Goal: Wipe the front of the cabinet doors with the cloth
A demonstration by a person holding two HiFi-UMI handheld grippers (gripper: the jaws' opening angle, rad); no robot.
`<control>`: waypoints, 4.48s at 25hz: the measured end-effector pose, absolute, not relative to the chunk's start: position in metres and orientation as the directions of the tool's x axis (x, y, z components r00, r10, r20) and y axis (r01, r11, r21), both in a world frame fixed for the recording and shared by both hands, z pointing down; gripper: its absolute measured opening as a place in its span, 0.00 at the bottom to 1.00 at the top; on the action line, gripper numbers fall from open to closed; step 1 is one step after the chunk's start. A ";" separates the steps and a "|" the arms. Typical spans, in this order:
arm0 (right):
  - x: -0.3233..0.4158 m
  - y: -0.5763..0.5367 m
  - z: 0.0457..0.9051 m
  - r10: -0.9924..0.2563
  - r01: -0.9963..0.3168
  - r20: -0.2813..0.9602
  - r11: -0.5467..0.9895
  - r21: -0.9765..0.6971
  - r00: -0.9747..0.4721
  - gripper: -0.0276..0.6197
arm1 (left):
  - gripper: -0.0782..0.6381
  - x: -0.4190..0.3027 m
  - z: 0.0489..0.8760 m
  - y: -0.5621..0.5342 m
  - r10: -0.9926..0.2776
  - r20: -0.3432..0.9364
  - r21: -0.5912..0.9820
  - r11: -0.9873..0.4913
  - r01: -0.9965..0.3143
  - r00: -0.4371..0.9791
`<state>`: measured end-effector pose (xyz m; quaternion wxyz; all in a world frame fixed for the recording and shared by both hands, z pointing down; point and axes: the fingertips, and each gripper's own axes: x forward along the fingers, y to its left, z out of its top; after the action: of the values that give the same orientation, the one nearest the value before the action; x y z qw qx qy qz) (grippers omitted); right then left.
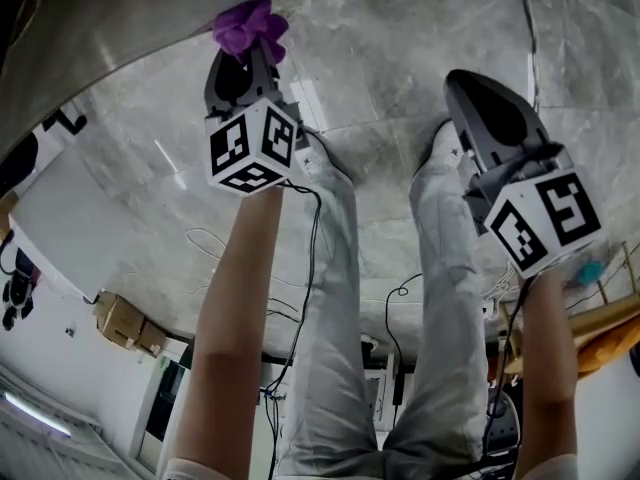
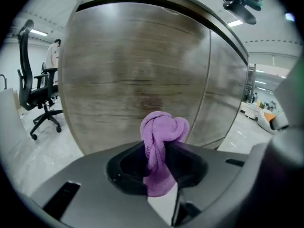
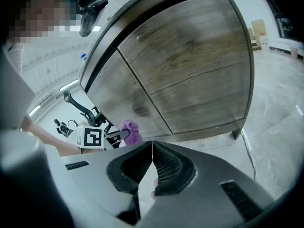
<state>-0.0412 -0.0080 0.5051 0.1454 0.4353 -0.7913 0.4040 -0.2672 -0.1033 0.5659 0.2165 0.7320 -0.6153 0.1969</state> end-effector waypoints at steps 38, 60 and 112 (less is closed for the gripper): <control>-0.111 0.020 0.596 -0.547 -0.818 0.617 0.281 -0.502 -0.566 0.09 | 0.26 -0.346 0.654 -0.151 -0.781 0.601 -0.106 -0.288 -0.952 0.169; -0.197 -0.011 0.517 -0.469 -0.740 0.578 0.505 -0.445 -0.668 0.09 | 0.25 -0.508 0.561 -0.131 -0.824 0.544 -0.030 0.172 -0.985 -0.160; -0.068 0.012 -0.034 -0.774 -0.830 0.314 0.469 -0.300 -0.551 0.09 | 0.25 -0.347 -0.039 -0.027 -0.913 0.121 0.130 -0.375 -0.918 0.390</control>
<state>-0.0683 0.0123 -0.0341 0.0670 0.4693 -0.8545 0.2124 -0.3467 -0.0272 -0.0394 0.0879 0.8289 -0.5522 0.0143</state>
